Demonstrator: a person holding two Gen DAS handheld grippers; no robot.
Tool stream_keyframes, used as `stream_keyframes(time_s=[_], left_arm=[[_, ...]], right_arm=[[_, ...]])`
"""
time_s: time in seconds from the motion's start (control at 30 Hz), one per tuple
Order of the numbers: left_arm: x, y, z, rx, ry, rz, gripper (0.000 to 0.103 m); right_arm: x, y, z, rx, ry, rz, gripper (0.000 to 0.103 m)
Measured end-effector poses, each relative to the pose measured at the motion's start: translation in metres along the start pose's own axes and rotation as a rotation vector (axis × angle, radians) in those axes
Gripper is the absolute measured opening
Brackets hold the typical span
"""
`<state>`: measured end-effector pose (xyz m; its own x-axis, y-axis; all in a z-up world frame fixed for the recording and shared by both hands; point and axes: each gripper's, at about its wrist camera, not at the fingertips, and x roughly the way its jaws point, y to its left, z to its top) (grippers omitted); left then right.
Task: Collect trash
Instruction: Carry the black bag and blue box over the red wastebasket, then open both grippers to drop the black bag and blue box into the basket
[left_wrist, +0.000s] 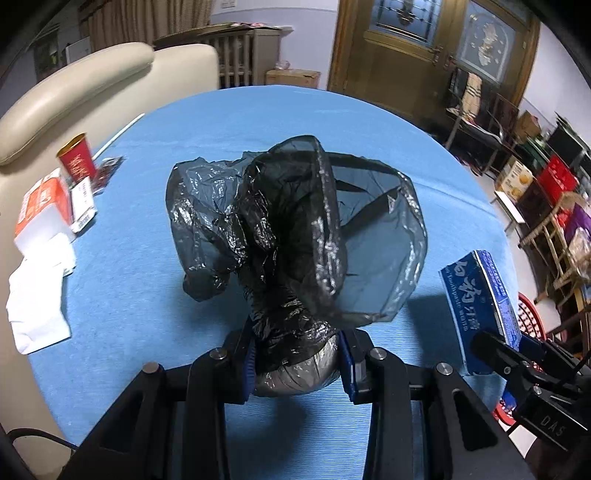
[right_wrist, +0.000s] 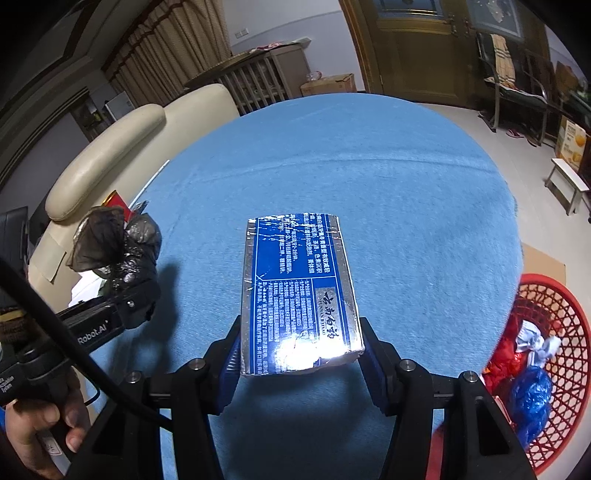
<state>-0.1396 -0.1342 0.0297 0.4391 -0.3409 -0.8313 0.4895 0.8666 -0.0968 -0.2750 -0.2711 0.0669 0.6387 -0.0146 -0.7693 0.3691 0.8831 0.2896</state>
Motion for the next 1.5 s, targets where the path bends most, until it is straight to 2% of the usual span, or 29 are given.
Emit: stream_keyframes(time_s=[0.27,0.57,0.87,1.1,1.3,1.4,1.47,1.5], left_arm=[[0.002,-0.031,-0.001,0.069,0.010,-0.039,0.038],[0.003,-0.046,0.001,0.110,0.016,-0.070,0.038],[-0.002,-0.044,0.000,0.151,0.011,-0.115,0.038],[-0.007,-0.053,-0.003,0.186,0.009,-0.138,0.038],[-0.010,-0.058,-0.003,0.221,0.013,-0.159,0.038],[-0.012,-0.067,-0.004,0.249,0.015,-0.181,0.038],[-0.014,-0.073,-0.006,0.264,0.017,-0.212,0.038],[-0.016,-0.077,-0.007,0.274,0.020,-0.231,0.038]], right_arm=[[-0.010,-0.026,-0.011,0.060,-0.006,-0.017,0.060],[-0.033,-0.064,-0.020,0.138,-0.032,-0.069,0.060],[-0.057,-0.130,-0.035,0.269,-0.052,-0.194,0.060],[-0.073,-0.187,-0.053,0.372,-0.032,-0.310,0.060],[-0.074,-0.207,-0.061,0.404,-0.003,-0.352,0.060],[-0.073,-0.211,-0.064,0.417,0.003,-0.385,0.063],[-0.066,-0.215,-0.064,0.416,0.035,-0.398,0.077],[-0.064,-0.217,-0.064,0.408,0.046,-0.415,0.079]])
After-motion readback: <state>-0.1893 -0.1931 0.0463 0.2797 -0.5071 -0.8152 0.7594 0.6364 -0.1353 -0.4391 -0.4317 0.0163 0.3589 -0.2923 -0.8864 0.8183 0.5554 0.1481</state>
